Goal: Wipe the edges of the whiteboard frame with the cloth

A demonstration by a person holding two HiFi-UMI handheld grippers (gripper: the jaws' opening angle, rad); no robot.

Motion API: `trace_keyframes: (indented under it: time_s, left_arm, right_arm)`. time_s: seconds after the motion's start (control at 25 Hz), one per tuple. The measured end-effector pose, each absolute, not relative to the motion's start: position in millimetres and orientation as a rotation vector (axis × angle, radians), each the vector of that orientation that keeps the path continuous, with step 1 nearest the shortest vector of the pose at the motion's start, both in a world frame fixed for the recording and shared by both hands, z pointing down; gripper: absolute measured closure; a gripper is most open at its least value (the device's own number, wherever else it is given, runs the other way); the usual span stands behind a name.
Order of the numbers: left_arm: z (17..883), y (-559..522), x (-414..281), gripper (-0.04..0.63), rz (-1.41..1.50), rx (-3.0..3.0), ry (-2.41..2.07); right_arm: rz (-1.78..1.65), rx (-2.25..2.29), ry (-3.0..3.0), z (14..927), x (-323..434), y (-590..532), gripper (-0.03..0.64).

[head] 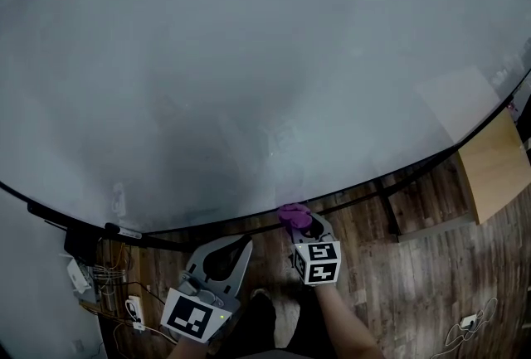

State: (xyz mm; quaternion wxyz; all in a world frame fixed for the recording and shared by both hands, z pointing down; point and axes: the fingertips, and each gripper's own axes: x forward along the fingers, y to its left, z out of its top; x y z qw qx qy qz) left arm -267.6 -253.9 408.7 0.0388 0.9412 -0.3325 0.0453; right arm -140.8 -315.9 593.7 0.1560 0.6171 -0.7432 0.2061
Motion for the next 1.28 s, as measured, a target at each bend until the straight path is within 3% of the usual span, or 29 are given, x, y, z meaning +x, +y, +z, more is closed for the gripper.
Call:
trace_keyframes:
  time_s: [1.28]
  left_arm:
    - [416.6,-251.5,-159.7,0.58,0.187,2.815,-1.23]
  right_arm:
    - [0.578,1.558,-2.249,605.8,-62.4,-325.5,0.52]
